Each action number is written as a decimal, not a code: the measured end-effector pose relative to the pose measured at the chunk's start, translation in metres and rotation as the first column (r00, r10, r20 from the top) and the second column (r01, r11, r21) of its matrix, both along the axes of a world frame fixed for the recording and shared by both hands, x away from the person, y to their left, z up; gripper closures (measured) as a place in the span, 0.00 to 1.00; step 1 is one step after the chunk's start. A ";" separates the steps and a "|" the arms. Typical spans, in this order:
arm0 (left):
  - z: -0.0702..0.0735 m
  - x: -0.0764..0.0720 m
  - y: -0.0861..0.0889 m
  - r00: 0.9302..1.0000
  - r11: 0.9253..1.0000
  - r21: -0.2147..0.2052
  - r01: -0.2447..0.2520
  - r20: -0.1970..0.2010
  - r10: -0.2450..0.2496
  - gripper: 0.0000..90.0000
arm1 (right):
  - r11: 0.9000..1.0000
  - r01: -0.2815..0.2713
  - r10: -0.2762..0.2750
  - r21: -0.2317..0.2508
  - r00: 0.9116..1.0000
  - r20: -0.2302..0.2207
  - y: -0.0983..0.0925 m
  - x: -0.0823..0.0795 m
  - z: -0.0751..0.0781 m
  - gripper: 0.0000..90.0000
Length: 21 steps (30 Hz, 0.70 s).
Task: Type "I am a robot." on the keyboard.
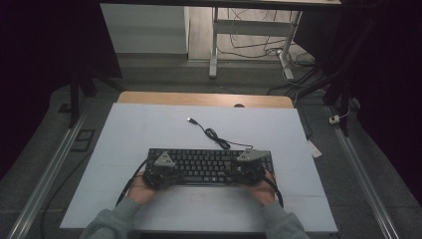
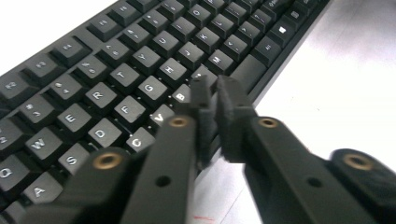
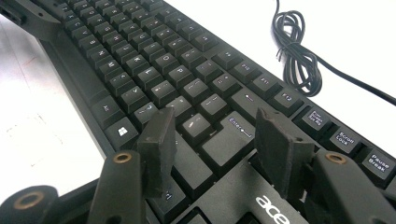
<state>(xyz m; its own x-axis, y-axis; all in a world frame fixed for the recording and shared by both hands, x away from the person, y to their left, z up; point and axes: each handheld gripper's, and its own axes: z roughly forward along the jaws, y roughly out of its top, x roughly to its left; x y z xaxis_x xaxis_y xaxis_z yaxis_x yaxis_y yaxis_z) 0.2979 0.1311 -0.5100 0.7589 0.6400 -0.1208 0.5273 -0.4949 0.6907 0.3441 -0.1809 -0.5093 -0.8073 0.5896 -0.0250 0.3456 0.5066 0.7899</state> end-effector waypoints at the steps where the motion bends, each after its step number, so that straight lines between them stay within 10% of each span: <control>1: 0.000 0.000 0.000 1.000 1.000 0.002 0.001 0.000 -0.001 0.98 | 1.000 -0.001 0.001 0.002 1.000 0.000 0.000 0.000 0.000 0.54; 21: -0.009 0.004 -0.006 1.000 1.000 0.031 0.002 -0.008 -0.002 0.99 | 1.000 -0.001 0.001 0.000 1.000 0.000 0.000 0.000 0.000 0.54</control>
